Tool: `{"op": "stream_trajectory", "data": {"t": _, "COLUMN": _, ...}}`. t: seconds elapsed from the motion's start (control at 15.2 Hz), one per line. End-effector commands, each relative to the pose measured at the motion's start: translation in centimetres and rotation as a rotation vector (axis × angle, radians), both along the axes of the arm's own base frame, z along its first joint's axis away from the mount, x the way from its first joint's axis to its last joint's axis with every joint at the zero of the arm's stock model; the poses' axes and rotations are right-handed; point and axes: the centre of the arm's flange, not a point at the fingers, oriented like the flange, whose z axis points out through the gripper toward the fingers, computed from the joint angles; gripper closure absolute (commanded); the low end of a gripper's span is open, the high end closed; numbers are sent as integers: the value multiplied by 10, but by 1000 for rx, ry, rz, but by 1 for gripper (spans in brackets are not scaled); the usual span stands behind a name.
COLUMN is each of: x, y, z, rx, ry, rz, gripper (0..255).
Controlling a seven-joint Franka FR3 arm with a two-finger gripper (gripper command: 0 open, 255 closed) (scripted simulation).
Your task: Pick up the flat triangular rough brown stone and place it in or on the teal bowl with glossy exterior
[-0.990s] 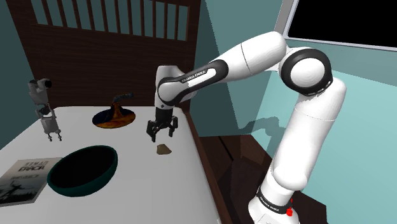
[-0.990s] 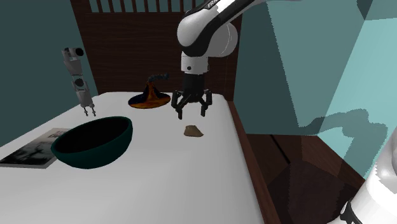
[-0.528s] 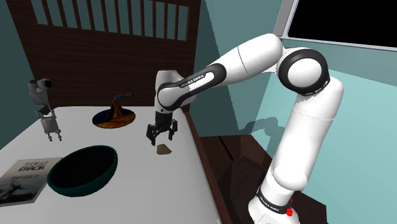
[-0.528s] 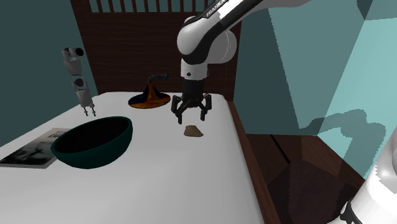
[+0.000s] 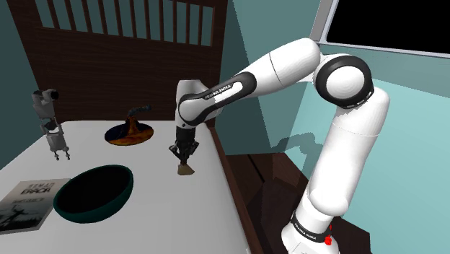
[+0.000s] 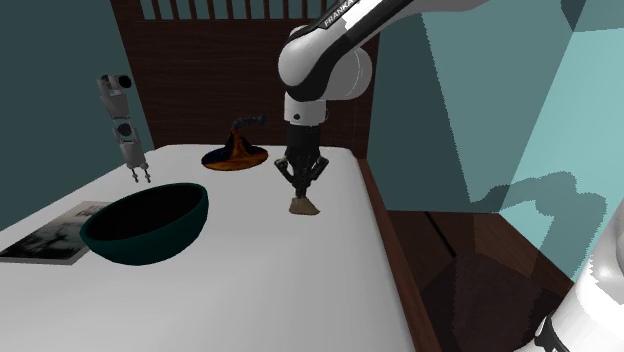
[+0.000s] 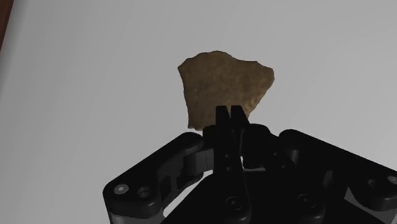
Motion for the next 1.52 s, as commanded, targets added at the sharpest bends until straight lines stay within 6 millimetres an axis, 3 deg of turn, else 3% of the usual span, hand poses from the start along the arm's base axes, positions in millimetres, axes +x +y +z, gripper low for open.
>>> {"op": "stream_trajectory", "data": {"t": 0.0, "x": 0, "y": 0, "z": 0, "rx": 0, "ry": 0, "rz": 0, "gripper": 255}}
{"op": "stream_trajectory", "data": {"t": 0.26, "x": 0, "y": 0, "z": 0, "rx": 0, "ry": 0, "rz": 0, "gripper": 255}}
{"op": "stream_trajectory", "data": {"t": 0.33, "x": 0, "y": 0, "z": 0, "rx": 0, "ry": 0, "rz": 0, "gripper": 0}}
{"op": "stream_trajectory", "data": {"t": 0.46, "x": 13, "y": -40, "z": 2, "rx": 143, "ry": 8, "rz": -71, "gripper": 0}}
{"op": "stream_trajectory", "data": {"t": 0.99, "x": 12, "y": -29, "z": -36, "rx": 143, "ry": 8, "rz": -71, "gripper": 0}}
{"op": "stream_trajectory", "data": {"t": 1.45, "x": 11, "y": -29, "z": -36, "rx": 143, "ry": 8, "rz": -71, "gripper": 0}}
